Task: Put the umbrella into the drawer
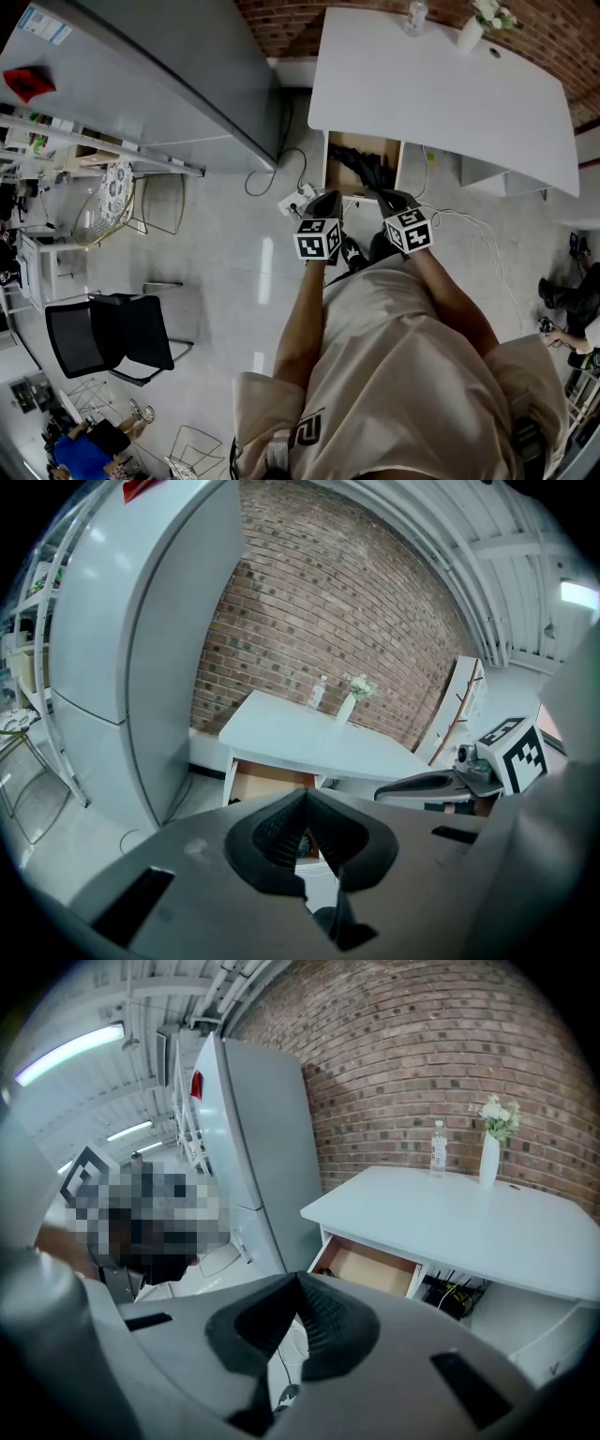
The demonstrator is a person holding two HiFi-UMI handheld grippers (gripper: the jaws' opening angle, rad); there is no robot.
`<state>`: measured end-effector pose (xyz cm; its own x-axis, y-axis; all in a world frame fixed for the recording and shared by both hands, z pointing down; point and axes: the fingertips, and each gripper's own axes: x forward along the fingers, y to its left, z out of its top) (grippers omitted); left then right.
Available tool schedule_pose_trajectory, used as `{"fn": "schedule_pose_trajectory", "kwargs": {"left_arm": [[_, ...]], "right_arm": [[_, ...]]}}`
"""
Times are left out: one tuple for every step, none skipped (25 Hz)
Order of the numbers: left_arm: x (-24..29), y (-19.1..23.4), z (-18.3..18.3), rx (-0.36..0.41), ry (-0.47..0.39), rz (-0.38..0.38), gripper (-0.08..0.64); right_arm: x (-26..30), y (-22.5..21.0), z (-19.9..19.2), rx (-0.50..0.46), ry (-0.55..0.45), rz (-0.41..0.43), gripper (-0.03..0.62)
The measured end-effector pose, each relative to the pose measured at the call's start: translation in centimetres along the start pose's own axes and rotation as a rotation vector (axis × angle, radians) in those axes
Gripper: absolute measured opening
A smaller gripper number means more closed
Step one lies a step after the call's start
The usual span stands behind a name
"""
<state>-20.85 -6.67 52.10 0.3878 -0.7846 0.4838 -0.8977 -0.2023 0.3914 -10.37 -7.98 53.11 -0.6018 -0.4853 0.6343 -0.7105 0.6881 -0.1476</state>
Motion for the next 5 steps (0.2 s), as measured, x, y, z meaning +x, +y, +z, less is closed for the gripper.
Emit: {"fn": "schedule_pose_trajectory", "kwargs": {"left_arm": [[0.01,-0.02,-0.02,0.000,0.000,0.000,0.009],[0.02,-0.04,-0.05,0.000,0.000,0.001,0.009],[0.04,-0.06,-0.07,0.000,0.001,0.001,0.009],[0.05,-0.07,-0.09,0.001,0.001,0.001,0.009],[0.06,-0.08,-0.11,0.002,0.002,0.002,0.009]], "right_arm": [[-0.01,-0.02,-0.04,0.000,0.001,-0.001,0.067],[-0.02,-0.05,-0.06,0.000,0.001,-0.002,0.067],[-0.03,-0.08,-0.08,0.001,0.001,-0.003,0.067],[-0.03,-0.12,-0.09,0.002,0.001,-0.004,0.067],[-0.03,-0.15,-0.09,0.003,0.001,-0.005,0.067]]}}
